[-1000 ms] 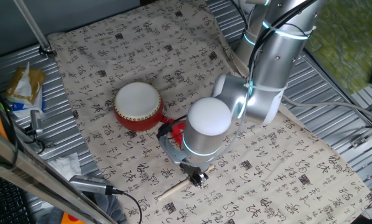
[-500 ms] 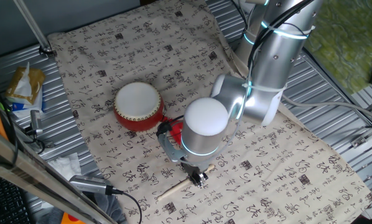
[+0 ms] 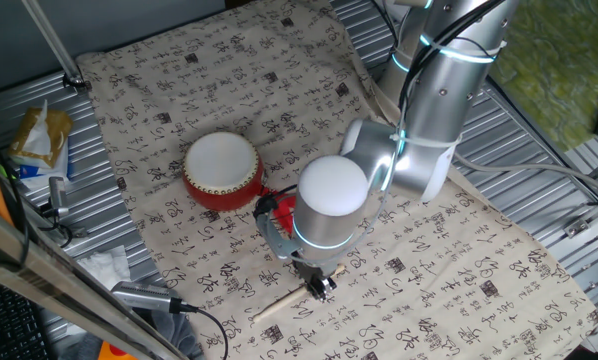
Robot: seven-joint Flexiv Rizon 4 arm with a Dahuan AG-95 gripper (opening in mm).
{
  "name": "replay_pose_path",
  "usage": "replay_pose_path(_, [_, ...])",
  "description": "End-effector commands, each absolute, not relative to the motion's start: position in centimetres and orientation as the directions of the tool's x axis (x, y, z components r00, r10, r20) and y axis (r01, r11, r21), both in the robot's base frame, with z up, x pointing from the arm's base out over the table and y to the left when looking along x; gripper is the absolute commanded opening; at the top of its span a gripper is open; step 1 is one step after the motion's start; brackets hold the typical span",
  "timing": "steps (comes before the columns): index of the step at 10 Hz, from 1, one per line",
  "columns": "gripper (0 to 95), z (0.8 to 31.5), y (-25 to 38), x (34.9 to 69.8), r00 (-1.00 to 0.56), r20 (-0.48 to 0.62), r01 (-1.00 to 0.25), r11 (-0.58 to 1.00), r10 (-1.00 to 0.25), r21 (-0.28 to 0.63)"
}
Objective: Play the drum
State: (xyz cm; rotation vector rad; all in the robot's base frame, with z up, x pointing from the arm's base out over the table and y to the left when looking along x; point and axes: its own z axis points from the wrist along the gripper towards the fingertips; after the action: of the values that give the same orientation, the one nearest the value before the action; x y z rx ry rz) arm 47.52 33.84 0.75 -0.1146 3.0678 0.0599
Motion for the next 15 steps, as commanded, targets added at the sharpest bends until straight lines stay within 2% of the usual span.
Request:
replay_pose_path(1, [19.0,0.7,34.1,47.6,-0.995,-0.074,-0.068,0.997,-0.066,0.032])
replay_pose_path(2, [0.0,0.7,34.3,47.7,-0.996,-0.073,-0.063,0.998,-0.060,0.032])
replay_pose_path(9, [0.0,1.5,34.3,47.6,-0.996,-0.062,-0.070,0.997,-0.068,0.036])
replay_pose_path(15, [0.0,9.0,28.7,45.7,-0.976,-0.020,-0.217,0.975,-0.216,0.050])
